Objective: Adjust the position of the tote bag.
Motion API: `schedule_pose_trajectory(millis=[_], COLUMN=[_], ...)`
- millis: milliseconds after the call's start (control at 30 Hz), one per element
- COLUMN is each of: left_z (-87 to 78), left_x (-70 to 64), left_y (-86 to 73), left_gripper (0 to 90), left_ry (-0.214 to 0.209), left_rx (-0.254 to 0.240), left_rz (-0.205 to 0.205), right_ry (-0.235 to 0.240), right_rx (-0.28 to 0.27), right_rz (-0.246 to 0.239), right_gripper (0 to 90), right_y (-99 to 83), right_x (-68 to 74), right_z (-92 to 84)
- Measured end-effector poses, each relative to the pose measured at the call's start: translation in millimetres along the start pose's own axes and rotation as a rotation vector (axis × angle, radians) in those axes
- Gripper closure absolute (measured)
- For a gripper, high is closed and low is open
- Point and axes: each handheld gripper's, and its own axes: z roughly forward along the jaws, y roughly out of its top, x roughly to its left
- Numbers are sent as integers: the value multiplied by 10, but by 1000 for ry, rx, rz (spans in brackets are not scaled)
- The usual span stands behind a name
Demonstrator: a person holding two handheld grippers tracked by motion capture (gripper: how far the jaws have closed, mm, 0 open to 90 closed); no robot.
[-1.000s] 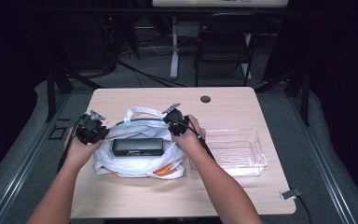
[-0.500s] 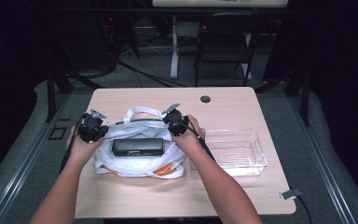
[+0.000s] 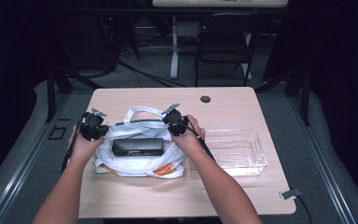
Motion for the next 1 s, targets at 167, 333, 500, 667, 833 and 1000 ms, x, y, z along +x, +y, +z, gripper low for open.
schedule_pose_trajectory(millis=[167,333,500,667,833,1000], left_z=[36,57,68,72,82,95], left_x=[15,35,36,32,27,13], left_y=[-6,-9,-11,-11,-11,-14], left_gripper=[883,883,883,882,881,880], left_ry=[-7,-18,-21,-20,-19,-19], left_rx=[-1,6,5,6,6,7], left_rz=[-20,-30,-35,-33,-30,-26], right_ry=[0,-2,0,-3,-6,-2], right_rx=[-10,4,3,13,23,42], right_rz=[9,-3,-4,-12,-13,-13], right_gripper=[826,826,826,827,827,826], right_y=[-4,0,-5,-9,-13,-21], right_x=[5,7,-1,-6,0,-3], right_z=[7,4,10,29,48,82])
